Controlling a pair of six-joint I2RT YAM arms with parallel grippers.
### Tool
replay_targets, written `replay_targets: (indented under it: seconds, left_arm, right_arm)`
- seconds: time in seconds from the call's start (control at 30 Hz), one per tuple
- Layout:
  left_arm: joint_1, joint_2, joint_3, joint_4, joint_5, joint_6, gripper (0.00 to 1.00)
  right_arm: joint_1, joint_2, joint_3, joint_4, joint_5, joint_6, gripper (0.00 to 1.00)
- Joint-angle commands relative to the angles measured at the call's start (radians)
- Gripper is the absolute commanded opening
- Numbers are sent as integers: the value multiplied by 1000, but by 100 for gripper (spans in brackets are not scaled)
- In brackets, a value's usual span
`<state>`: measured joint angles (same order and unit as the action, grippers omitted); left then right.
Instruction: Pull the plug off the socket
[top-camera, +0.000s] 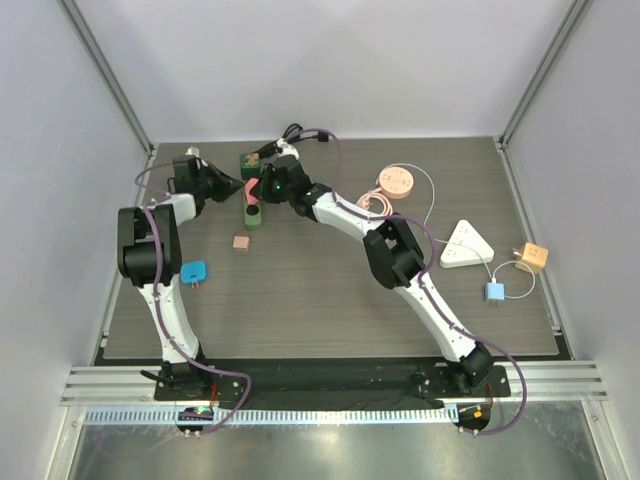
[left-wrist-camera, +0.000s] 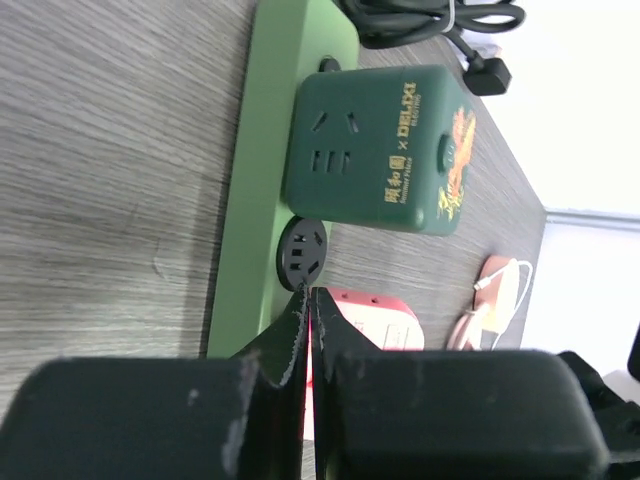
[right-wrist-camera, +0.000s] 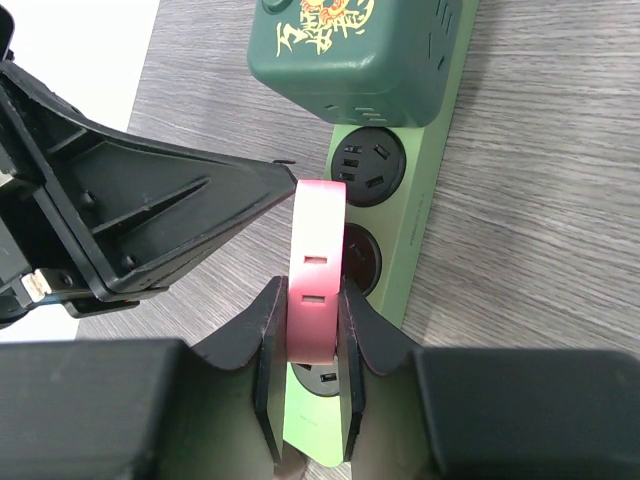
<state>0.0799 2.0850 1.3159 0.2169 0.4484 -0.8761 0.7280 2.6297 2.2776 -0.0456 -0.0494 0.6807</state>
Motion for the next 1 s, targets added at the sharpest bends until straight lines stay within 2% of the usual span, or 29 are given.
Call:
replay_targets:
  seconds: [0.0,0.13,0.33,0.5,0.63,0.87,0.97]
  left_arm:
    - [-5,-14,39,-86,-43,19,0]
    - [-3,-19,46,-148,-96,-49,0]
    - [-3,1,51,-154,-60,-110,0]
    - [-3,20,46,-94,-7,-139,0]
    - [-5,35,48,-105,-19,-149,0]
    - [-34,115,137,-189,-17,-100,0]
    - [-55,135,200,-313,-92,-11,0]
  right_arm:
    - [-16,-68,-10,35,29,-24,1]
    - [-16,-68,-13,35,37,-17,1]
    - [-16,-74,-17,35,43,-20,1]
    - [-16,-71,-12,36,37,-18,1]
    - [-16,-73,-15,36,33,-17,1]
    - [-15,-57,32,69,-35,-13,1]
    - [-15,-51,59,79,-46,-12,1]
